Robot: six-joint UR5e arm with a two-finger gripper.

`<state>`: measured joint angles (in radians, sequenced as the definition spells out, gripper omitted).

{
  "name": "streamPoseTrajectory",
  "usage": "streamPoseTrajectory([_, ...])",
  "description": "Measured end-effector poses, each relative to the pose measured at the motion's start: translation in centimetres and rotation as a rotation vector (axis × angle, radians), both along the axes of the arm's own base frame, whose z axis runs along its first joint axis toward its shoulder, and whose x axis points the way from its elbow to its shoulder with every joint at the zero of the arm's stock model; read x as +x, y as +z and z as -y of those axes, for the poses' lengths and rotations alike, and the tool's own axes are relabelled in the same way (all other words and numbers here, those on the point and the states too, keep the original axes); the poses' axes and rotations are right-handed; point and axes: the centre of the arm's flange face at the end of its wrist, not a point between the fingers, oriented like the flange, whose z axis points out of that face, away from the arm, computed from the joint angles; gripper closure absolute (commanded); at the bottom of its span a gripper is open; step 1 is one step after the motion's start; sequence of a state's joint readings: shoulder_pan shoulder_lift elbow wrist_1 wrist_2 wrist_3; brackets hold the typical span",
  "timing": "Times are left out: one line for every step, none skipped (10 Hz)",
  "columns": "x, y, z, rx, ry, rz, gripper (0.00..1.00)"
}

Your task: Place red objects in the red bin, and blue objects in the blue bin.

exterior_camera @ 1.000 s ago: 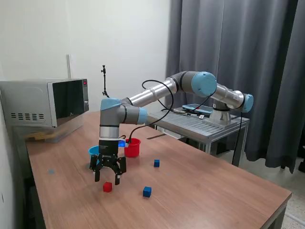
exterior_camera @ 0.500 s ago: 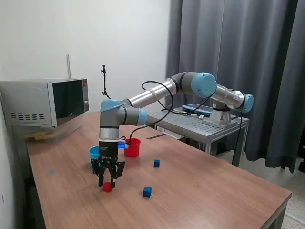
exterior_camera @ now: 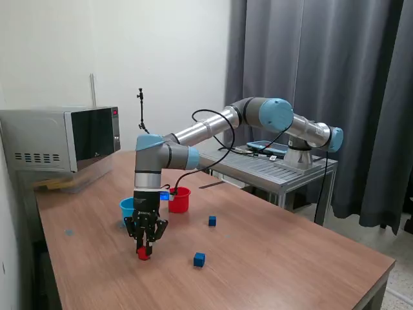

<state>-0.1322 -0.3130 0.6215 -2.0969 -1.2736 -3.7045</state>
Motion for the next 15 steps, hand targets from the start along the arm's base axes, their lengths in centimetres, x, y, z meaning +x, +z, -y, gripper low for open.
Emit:
streamPoseTrajectory([0.0, 0.2, 0.1, 0.001, 0.0, -0.002, 1.0])
streamPoseTrajectory([-0.1, 0.5, 0.1, 0.001, -0.001, -0.005, 1.0])
streamPoseTrajectory([-0.1, 0.9, 0.2, 0.002, -0.003, -0.009, 1.0])
streamPoseTrajectory([0.0, 1.6, 0.5, 0.002, -0.003, -0.013, 1.0])
streamPoseTrajectory([0.1, 2.4, 0.8, 0.002, -0.002, -0.017, 1.0])
streamPoseTrajectory([0.4, 3.2, 1.2, 0.001, 0.0, -0.018, 1.0])
streamPoseTrajectory([0.7, 3.9, 1.7, 0.001, 0.005, -0.016, 1.0])
streamPoseTrajectory([1.2, 4.5, 2.5, 0.003, 0.012, -0.012, 1.0])
streamPoseTrajectory([1.6, 5.0, 3.4, 0.011, 0.02, -0.007, 1.0])
streamPoseTrajectory([2.1, 5.7, 4.1, 0.021, 0.025, -0.003, 1.0])
streamPoseTrajectory([2.7, 6.6, 4.4, 0.033, 0.021, 0.003, 1.0])
streamPoseTrajectory([3.3, 7.5, 4.4, 0.053, 0.003, 0.011, 1.0])
streamPoseTrajectory([3.9, 8.4, 4.3, 0.075, -0.019, 0.018, 1.0])
streamPoseTrajectory([4.4, 9.1, 4.2, 0.092, -0.04, 0.025, 1.0])
streamPoseTrajectory([4.9, 9.5, 4.0, 0.099, -0.061, 0.035, 1.0])
